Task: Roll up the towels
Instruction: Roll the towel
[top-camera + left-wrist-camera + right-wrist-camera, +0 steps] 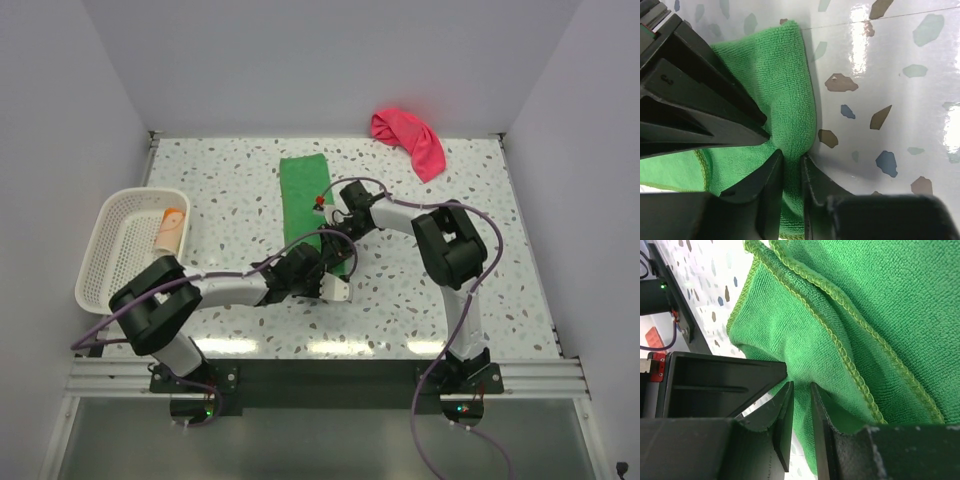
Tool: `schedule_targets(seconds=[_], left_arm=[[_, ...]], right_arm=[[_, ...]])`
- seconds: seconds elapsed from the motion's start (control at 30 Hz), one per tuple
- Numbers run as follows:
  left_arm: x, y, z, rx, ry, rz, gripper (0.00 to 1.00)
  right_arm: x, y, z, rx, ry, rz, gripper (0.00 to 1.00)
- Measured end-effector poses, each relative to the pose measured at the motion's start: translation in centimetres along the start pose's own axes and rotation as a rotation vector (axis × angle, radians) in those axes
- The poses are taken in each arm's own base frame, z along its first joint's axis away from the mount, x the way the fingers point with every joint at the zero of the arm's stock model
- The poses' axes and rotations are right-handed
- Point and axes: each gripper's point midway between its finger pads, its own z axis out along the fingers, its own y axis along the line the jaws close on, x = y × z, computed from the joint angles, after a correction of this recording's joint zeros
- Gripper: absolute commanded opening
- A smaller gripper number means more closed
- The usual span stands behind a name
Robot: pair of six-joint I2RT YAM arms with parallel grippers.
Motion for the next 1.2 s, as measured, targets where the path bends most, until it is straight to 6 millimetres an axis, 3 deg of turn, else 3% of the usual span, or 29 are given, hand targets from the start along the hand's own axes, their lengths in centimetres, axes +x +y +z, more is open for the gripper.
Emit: schedule_targets(seconds=[0.27, 0.43, 0.6, 0.73, 0.87, 0.97, 1.0, 1.2], left_arm=[[-0.7, -1.9, -0.6, 0.155, -0.019, -0.012, 0.18], [-1.0, -2.8, -1.9, 0.301, -0.050, -0.119, 0.22], [-1.2, -0.6, -2.7, 0.403, -0.088, -0.283, 0.24], [-1.6, 1.6, -2.6, 0.456, -0.130, -0.381, 0.26], [-1.6, 3.1, -2.2, 0.505, -0.162, -0.451, 0.30], [-0.8, 3.9, -1.6, 0.540, -0.167, -0.514, 0.32], [-0.4, 4.1, -1.3, 0.551, -0.166, -0.536, 0.32], [1.7, 4.7, 0.1, 0.616, -0.180, -0.662, 0.34]], right_arm=[[0.4, 0.8, -1.2, 0.027, -0.011, -0.016, 0.33], [-1.3, 2.0, -5.6, 0.071, -0.103, -0.089, 0.36], [-3.0, 1.2, -10.4, 0.117, -0.198, -0.119, 0.41], [-2.5, -0.5, -12.2, 0.140, -0.202, -0.103, 0.47], [-1.6, -0.5, -12.1, 0.126, -0.179, -0.119, 0.51], [-0.7, -0.1, -11.7, 0.109, -0.163, -0.127, 0.60], [-0.5, 0.1, -11.6, 0.097, -0.161, -0.128, 0.68], [0.5, 0.7, -10.6, 0.069, -0.149, -0.144, 0.73]])
